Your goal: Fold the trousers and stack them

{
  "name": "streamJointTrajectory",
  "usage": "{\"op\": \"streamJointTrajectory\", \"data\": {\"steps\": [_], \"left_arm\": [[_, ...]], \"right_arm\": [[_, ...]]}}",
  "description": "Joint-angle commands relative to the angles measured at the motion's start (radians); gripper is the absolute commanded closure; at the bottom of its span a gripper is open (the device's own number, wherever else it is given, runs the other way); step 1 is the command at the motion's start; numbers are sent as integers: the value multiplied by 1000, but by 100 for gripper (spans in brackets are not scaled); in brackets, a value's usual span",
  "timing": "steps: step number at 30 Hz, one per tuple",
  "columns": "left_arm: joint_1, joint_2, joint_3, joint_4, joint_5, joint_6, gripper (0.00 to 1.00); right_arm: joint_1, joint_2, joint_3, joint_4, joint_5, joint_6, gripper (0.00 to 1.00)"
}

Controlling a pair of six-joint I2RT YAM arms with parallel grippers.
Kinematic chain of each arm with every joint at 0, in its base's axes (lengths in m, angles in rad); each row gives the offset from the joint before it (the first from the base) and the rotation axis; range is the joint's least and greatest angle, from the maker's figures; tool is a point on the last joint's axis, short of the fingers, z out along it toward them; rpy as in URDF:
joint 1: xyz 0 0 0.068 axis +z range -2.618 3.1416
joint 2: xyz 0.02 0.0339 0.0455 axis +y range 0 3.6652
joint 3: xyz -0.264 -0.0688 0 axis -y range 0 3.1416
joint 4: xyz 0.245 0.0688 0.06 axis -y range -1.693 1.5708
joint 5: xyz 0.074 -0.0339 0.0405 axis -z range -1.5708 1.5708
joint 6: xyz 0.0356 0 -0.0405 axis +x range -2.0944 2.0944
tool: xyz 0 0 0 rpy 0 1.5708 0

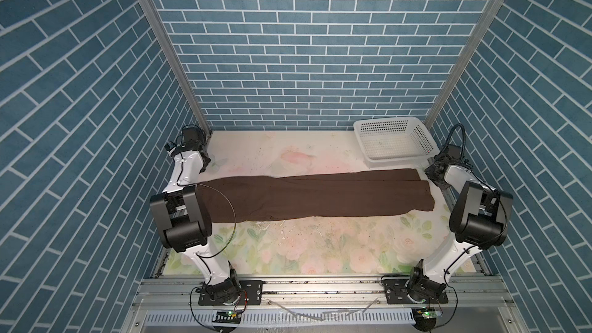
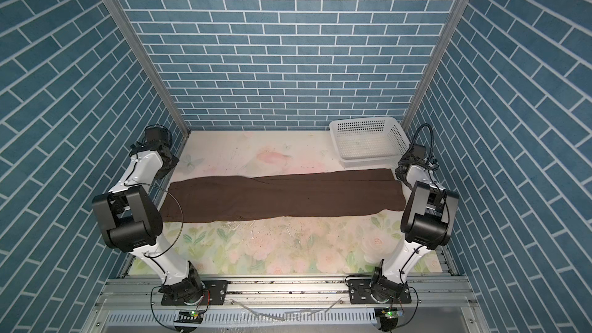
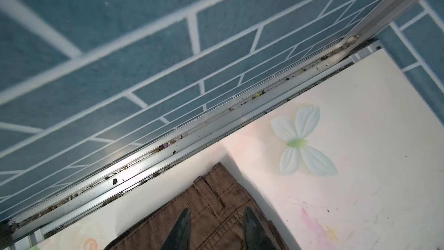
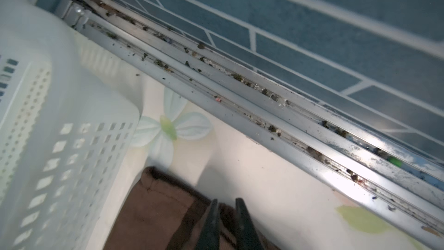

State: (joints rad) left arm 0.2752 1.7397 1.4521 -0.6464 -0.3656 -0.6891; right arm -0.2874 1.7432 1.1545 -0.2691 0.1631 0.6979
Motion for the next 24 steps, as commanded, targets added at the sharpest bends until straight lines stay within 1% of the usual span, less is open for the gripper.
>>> {"op": "streamJointTrajectory", "data": {"steps": [1,2,3,4,7,9,13,14,18,21,24], "left_arm": [[-79,-85,-69,-14,-8,-6,65],[-107,-107,-101,-6,1,-10,64],[-132,-121,-126,-1,5,-10,62],[-159,-139,-153,-5,4,-15,59],[-222,-188,-248,-8,17,-16,45],[-248,-224,-320,-8,31,-15,39],[-266,-312,-509,31,72,-34,38],[-266,-332,-554,41,79,-41,38],[-265,-362,-653,68,91,-47,36],[-243,-343,-680,85,111,-38,35],[-171,-317,-708,137,193,-28,35]], "right_arm": [[21,-64,-103,19,-95,-20,87],[37,-72,-124,3,-103,-24,87],[49,-80,-139,-6,-107,-32,84],[64,-86,-157,-12,-109,-42,81],[107,-103,-192,-44,-91,-83,66],[132,-101,-202,-71,-77,-117,61],[162,-64,-188,-109,-73,-160,61],[167,-45,-163,-146,-52,-156,61],[184,36,-77,-280,-76,-162,64],[199,27,-115,-303,-85,-139,65],[203,-33,-208,-293,-82,-101,65]]}}
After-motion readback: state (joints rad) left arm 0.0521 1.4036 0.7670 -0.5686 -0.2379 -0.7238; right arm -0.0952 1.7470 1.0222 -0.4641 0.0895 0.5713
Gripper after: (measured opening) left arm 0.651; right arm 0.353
